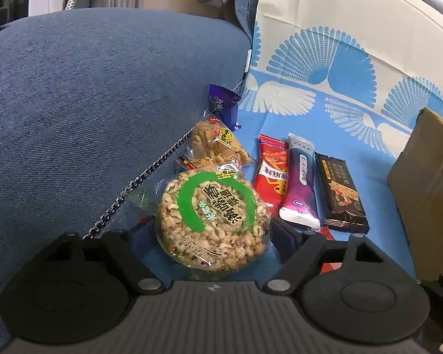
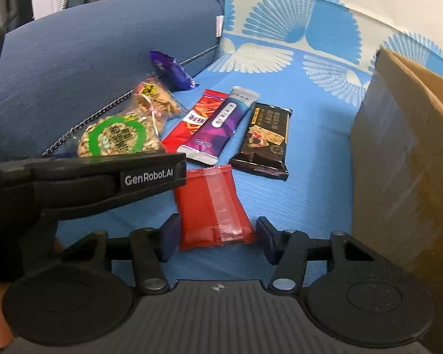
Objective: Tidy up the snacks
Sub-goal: 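Grasp the red wrapped bar with the right tool while the left tool grasps the round nut cake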
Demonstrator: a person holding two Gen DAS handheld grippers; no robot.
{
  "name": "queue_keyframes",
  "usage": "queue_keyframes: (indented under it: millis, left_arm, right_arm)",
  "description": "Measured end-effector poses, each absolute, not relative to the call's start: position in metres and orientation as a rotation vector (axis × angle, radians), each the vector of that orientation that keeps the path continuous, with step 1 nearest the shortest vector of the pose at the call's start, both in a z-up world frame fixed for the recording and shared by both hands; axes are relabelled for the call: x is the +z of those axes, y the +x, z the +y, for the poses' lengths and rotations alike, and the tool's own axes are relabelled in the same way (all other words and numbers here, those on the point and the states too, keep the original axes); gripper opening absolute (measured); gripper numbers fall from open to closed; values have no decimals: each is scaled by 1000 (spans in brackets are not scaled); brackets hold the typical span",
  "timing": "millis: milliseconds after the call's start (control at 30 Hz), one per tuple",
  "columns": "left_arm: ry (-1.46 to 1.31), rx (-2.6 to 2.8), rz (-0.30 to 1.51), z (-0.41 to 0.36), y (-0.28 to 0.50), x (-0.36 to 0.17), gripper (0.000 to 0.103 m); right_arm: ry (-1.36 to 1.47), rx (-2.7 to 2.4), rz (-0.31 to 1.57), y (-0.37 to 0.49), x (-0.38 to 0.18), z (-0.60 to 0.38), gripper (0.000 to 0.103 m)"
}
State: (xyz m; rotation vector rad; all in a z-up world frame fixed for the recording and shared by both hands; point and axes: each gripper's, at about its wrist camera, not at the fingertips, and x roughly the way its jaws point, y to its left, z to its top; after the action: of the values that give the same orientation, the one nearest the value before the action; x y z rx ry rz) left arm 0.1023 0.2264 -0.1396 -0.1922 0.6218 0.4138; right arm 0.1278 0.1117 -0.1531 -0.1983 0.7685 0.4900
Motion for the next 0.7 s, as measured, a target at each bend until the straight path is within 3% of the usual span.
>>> queue_keyframes:
  millis: [367,700]
  left_arm:
    - [-256,243,661,237,76,-108,85]
    - [-205,-132,894,246,47,-101,85]
  right_arm:
    - [-176,466,833,96,-119,99,53]
    - [-102,462,941,38,-105,66,53]
